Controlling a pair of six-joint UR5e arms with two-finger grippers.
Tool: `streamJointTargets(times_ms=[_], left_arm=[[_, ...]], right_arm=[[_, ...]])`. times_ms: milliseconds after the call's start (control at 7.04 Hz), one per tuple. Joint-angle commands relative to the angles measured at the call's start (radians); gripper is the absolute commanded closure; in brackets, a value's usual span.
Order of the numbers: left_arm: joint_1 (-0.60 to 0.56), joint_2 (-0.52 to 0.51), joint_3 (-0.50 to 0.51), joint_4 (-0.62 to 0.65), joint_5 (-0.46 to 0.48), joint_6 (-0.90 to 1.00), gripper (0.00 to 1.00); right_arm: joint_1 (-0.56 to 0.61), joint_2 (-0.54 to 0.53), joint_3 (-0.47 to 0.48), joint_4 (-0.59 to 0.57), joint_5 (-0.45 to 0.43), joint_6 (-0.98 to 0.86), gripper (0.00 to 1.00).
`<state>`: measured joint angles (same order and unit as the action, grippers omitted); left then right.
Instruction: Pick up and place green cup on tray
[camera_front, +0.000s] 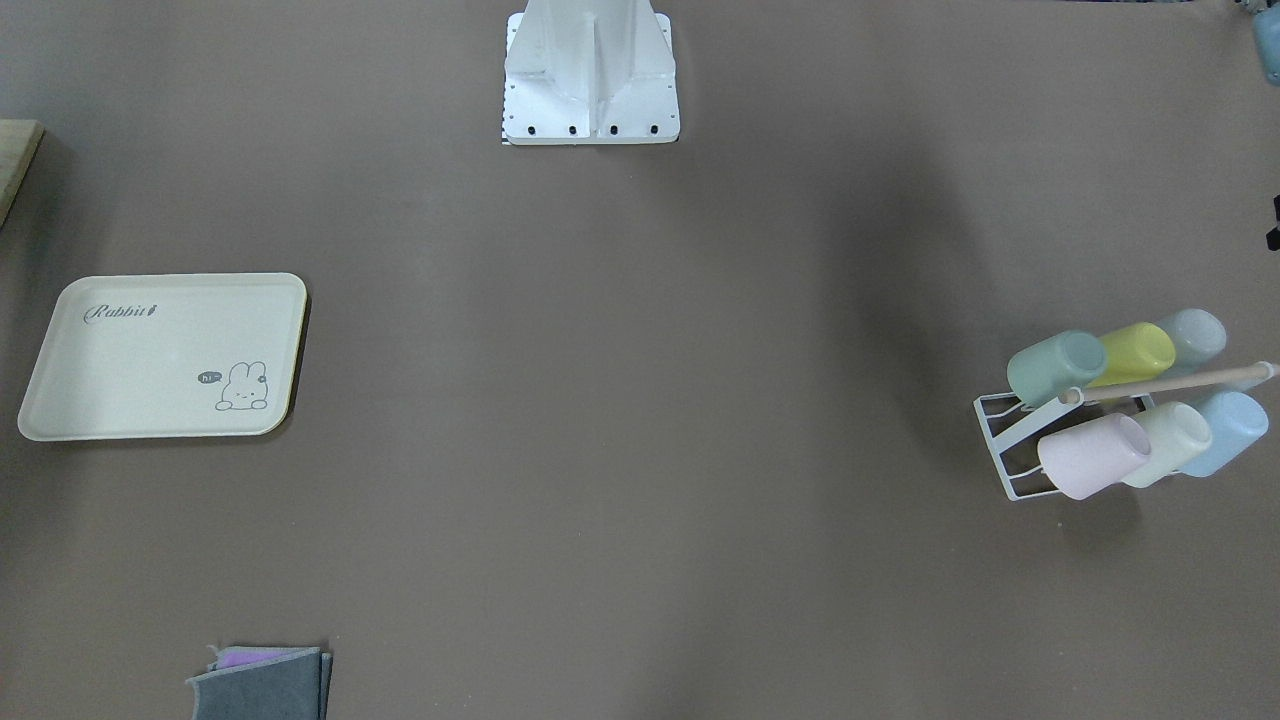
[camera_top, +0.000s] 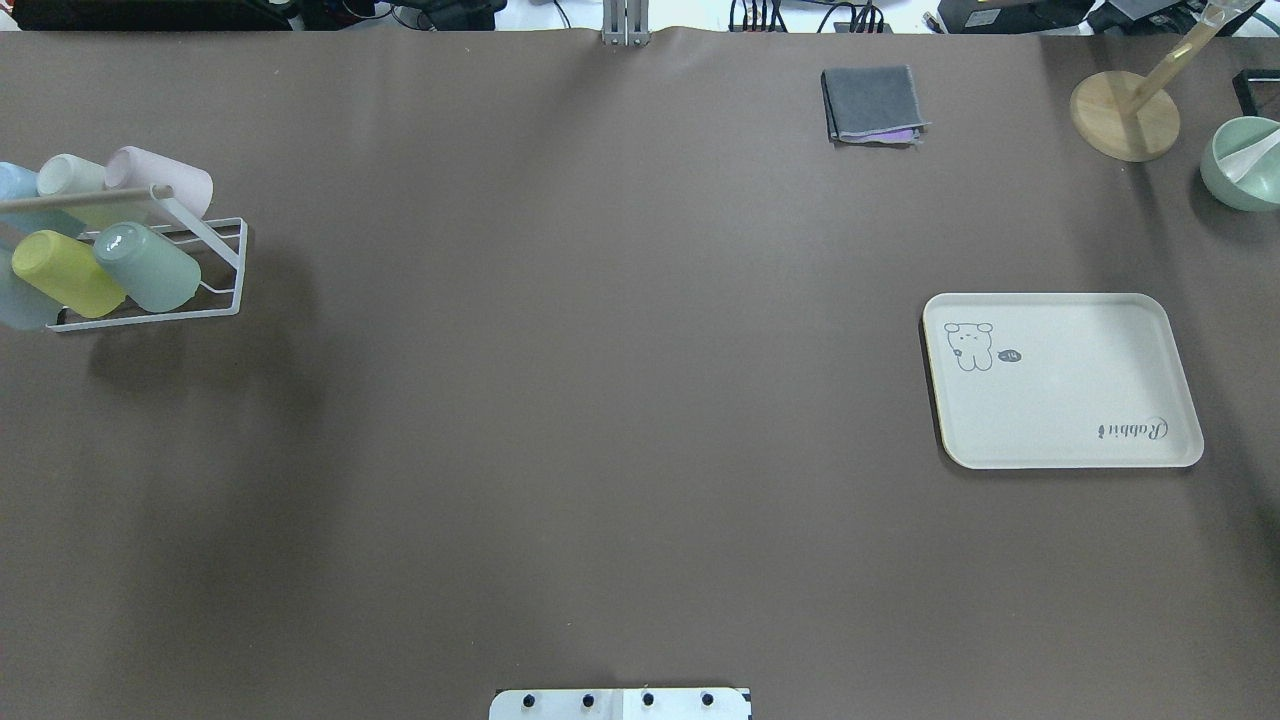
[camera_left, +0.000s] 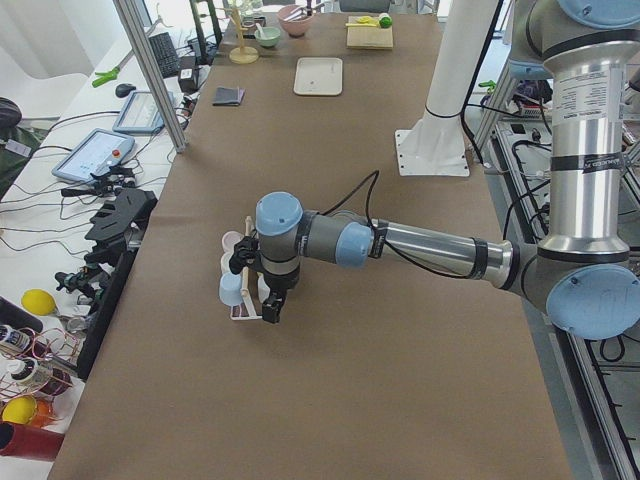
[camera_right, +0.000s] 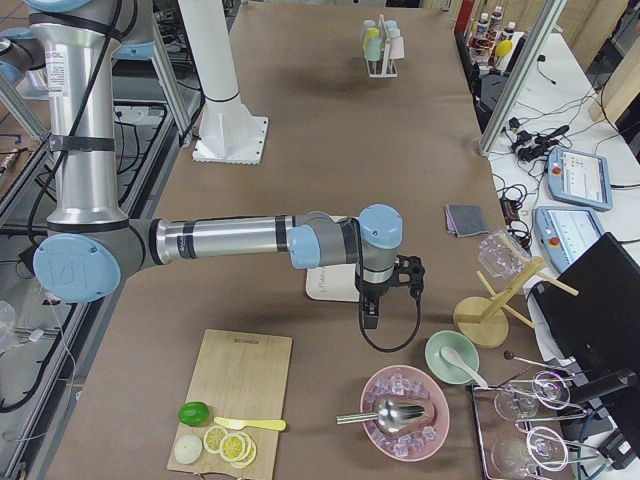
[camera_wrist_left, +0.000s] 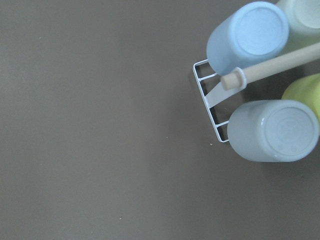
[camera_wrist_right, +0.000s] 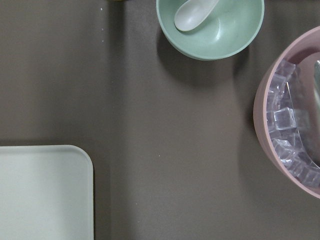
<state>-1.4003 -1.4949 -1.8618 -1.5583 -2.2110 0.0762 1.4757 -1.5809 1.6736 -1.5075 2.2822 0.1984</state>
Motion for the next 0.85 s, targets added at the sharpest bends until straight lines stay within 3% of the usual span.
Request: streamJointTargets(times_ms=[0, 142, 568, 710], left_arm=[[0.117, -0.007, -0.145, 0.139, 0.103, -0.001, 0.02], [0.209, -0.031, -0.216, 0.259, 0.211, -0.001, 0.02], [0.384, -0.235, -0.253, 0.58, 0.432, 0.007, 0.02], [0.461, -0.302, -0.251, 0.659, 0.521, 0.008, 0.02]], right_arm=[[0.0, -0.001, -0.006, 0.016, 0.006, 0.027, 0.0], [-0.006, 0.008, -0.009, 0.015, 0.003, 0.026, 0.0], [-0.02, 0.012, -0.029, 0.02, -0.004, 0.056, 0.0], [-0.09, 0.018, -0.026, 0.021, -0.012, 0.137, 0.0]])
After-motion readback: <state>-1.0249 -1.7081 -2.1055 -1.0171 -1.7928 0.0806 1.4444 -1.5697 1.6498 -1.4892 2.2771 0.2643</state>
